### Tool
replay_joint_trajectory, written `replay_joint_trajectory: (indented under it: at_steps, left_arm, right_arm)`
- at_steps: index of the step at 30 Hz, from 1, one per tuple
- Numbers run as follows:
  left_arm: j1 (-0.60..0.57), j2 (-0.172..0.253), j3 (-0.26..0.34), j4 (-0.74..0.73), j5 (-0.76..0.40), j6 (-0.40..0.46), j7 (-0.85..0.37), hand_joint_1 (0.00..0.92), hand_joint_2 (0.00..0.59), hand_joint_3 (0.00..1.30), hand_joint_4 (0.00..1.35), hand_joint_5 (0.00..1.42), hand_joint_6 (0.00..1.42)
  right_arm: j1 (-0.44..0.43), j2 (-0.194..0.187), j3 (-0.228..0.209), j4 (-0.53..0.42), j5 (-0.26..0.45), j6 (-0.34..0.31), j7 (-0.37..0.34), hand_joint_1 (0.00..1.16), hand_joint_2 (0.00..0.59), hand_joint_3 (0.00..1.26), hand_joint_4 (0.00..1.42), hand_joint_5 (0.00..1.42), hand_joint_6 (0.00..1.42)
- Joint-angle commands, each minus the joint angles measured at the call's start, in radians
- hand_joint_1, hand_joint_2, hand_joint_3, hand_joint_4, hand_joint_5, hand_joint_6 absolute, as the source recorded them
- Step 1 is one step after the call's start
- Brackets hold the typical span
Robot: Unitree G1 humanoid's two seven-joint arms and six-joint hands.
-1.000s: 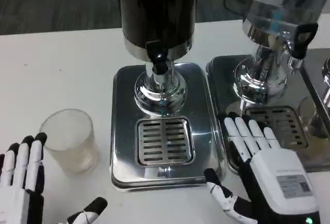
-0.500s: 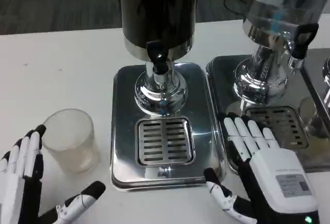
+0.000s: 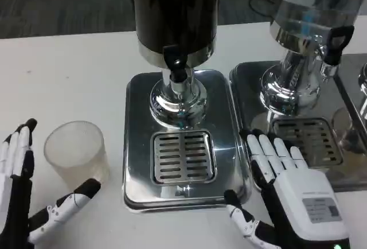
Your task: Grasp the cup under the faucet to collect the drink, then remove the cup.
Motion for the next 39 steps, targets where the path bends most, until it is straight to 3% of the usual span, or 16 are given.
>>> replay_joint_trajectory:
  at_steps: [1, 14, 18, 23, 27, 34, 39]
  left_arm:
    - [-0.053, 0.000, 0.012, 0.122, -0.041, -0.060, 0.037, 0.000, 0.000, 0.00, 0.00, 0.00, 0.00]
    - [-0.166, 0.011, -0.017, 0.329, -0.047, -0.115, 0.071, 0.000, 0.000, 0.00, 0.00, 0.00, 0.00]
    - [-0.224, -0.001, -0.016, 0.458, -0.088, -0.222, 0.109, 0.000, 0.000, 0.00, 0.00, 0.00, 0.00]
    - [-0.274, 0.000, -0.032, 0.531, -0.076, -0.255, 0.126, 0.001, 0.000, 0.00, 0.00, 0.00, 0.00]
    - [-0.319, 0.006, -0.057, 0.580, -0.048, -0.246, 0.148, 0.100, 0.011, 0.00, 0.00, 0.04, 0.02]
    - [-0.364, 0.016, -0.094, 0.619, -0.039, -0.230, 0.144, 0.132, 0.008, 0.00, 0.00, 0.09, 0.06]
    - [-0.408, 0.007, -0.108, 0.670, -0.050, -0.227, 0.141, 0.198, 0.023, 0.00, 0.00, 0.15, 0.16]
  right_arm:
    - [0.000, 0.001, 0.001, 0.005, -0.007, 0.005, -0.008, 0.28, 0.409, 0.00, 0.00, 0.00, 0.00]
    - [-0.006, 0.012, 0.010, 0.035, 0.008, 0.003, -0.019, 0.27, 0.411, 0.00, 0.00, 0.00, 0.00]
    - [-0.005, 0.020, 0.015, 0.034, -0.004, 0.011, -0.028, 0.27, 0.411, 0.00, 0.00, 0.00, 0.00]
    - [-0.003, 0.027, 0.010, 0.035, 0.000, 0.017, -0.033, 0.27, 0.409, 0.00, 0.00, 0.00, 0.00]
    - [-0.016, 0.027, 0.015, 0.045, 0.002, 0.013, -0.023, 0.30, 0.409, 0.00, 0.00, 0.00, 0.00]
    - [-0.020, 0.028, 0.015, 0.042, 0.004, 0.013, -0.023, 0.32, 0.403, 0.00, 0.00, 0.00, 0.00]
    - [-0.028, 0.027, 0.006, 0.041, 0.013, 0.015, -0.019, 0.32, 0.407, 0.00, 0.00, 0.00, 0.00]
